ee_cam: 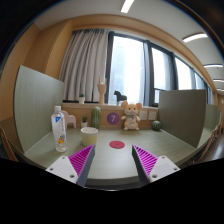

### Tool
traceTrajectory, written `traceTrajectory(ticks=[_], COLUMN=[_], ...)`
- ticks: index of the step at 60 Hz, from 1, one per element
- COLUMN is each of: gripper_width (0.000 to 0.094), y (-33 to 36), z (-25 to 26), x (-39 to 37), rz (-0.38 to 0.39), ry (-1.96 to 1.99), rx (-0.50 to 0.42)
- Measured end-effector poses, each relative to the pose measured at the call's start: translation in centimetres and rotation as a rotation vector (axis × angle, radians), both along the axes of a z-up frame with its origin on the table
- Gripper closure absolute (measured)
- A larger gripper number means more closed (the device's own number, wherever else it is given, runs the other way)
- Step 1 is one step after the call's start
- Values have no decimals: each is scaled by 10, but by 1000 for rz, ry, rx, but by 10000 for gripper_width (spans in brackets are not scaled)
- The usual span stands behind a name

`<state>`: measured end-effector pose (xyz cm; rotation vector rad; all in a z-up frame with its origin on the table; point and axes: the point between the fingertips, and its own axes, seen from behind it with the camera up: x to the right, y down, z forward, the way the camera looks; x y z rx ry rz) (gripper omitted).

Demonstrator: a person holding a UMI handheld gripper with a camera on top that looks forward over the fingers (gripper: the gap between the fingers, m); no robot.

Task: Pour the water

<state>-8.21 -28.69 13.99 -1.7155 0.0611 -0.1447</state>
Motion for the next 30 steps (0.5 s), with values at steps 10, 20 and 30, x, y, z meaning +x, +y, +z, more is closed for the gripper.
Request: traceTrajectory(ticks=[10, 20, 30], gripper_width=[180, 169, 168], y=[18, 52, 95], z=[-21, -38, -37], x=[-66, -145, -197], rz=[69, 174, 254], ry=[10, 16, 15], rx=[0, -19, -22])
